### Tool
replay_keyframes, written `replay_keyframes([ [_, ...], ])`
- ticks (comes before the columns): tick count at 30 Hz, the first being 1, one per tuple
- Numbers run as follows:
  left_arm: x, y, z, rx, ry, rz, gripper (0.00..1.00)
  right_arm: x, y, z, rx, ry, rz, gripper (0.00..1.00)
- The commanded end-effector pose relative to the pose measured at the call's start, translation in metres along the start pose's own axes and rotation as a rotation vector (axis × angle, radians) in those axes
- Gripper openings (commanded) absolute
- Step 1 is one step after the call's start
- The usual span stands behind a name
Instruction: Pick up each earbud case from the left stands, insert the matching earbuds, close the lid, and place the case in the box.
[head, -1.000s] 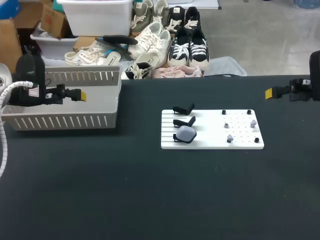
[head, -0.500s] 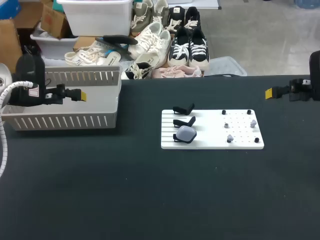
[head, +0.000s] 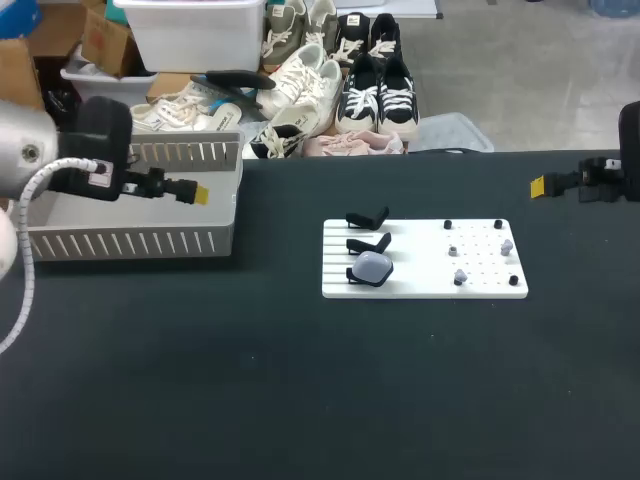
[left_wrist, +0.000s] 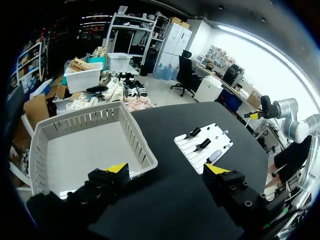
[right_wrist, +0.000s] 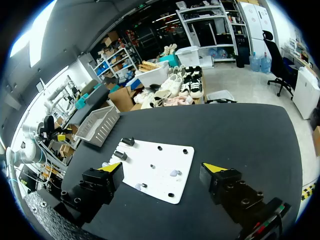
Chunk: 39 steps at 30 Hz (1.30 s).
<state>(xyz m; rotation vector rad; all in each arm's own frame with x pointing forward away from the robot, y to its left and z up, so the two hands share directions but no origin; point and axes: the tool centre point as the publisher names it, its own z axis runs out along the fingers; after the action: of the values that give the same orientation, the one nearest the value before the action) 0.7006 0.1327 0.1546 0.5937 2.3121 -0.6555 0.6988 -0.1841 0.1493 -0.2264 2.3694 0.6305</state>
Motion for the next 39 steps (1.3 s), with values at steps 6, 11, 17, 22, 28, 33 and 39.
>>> replay_keyframes([
  [6, -0.018, -0.017, 0.039, 0.158, 0.018, 0.232, 1.0, 0.0, -0.001, 0.0, -0.001, 0.0, -0.001, 1.0],
  [11, -0.019, -0.031, 0.057, 0.212, 0.031, 0.353, 1.0, 0.0, -0.001, 0.0, -0.001, 0.0, -0.001, 1.0],
  [17, -0.017, -0.053, 0.078, 0.227, 0.036, 0.484, 1.0, 0.0, -0.001, 0.0, -0.001, 0.0, -0.001, 1.0],
  [22, -0.009, -0.074, 0.094, 0.276, 0.022, 0.557, 1.0, 0.0, -0.001, 0.0, -0.001, 0.0, -0.001, 1.0],
  [28, 0.002, -0.091, 0.11, 0.36, 0.014, 0.62, 1.0, 0.0, -0.001, 0.0, -0.001, 0.0, -0.001, 1.0],
  [33, 0.013, -0.101, 0.118, 0.425, 0.024, 0.65, 1.0, 0.0, -0.001, 0.0, -0.001, 0.0, -0.001, 1.0],
  [39, 0.029, -0.106, 0.133, 0.447, 0.036, 0.671, 1.0, 0.0, -0.001, 0.0, -0.001, 0.0, -0.001, 1.0],
])
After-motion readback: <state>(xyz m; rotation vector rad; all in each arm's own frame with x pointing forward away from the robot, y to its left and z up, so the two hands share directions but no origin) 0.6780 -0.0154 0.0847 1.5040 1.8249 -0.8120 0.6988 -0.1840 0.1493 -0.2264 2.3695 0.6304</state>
